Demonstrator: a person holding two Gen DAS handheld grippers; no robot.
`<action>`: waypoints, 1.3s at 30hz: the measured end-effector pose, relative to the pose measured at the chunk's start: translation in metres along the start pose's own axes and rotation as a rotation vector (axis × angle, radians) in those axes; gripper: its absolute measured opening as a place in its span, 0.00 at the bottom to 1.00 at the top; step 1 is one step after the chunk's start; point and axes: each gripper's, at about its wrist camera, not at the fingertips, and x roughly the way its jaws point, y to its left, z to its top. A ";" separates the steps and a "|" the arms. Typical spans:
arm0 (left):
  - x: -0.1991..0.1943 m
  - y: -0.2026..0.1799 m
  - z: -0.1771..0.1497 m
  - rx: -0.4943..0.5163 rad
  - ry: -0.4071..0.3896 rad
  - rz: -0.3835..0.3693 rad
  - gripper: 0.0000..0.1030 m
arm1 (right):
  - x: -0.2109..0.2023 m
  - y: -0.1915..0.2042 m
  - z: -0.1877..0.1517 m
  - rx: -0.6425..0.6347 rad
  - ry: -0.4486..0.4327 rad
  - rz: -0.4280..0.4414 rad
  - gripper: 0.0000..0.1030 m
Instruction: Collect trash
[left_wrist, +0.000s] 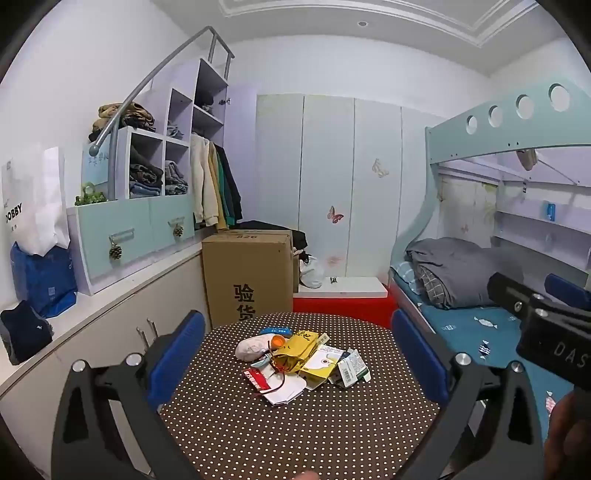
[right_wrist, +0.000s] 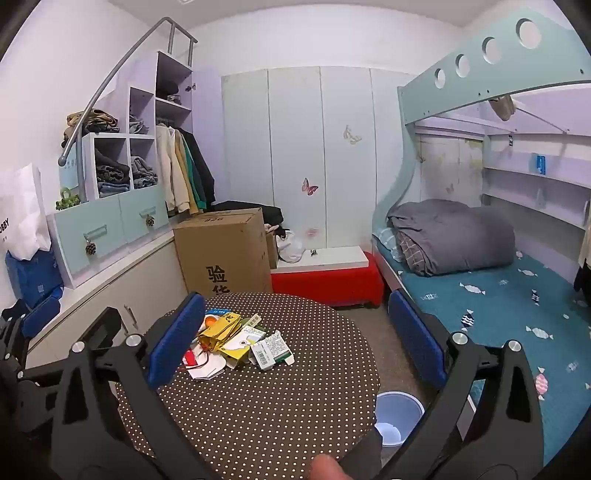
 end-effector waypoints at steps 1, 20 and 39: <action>0.003 0.007 0.001 -0.005 0.001 -0.009 0.96 | -0.002 0.002 -0.001 -0.001 0.001 0.000 0.95; 0.006 0.006 -0.002 -0.001 -0.003 -0.018 0.96 | 0.000 0.000 -0.004 0.002 0.010 0.009 0.94; 0.007 0.006 -0.001 -0.002 0.002 -0.022 0.96 | 0.000 -0.002 -0.004 0.004 0.012 0.009 0.94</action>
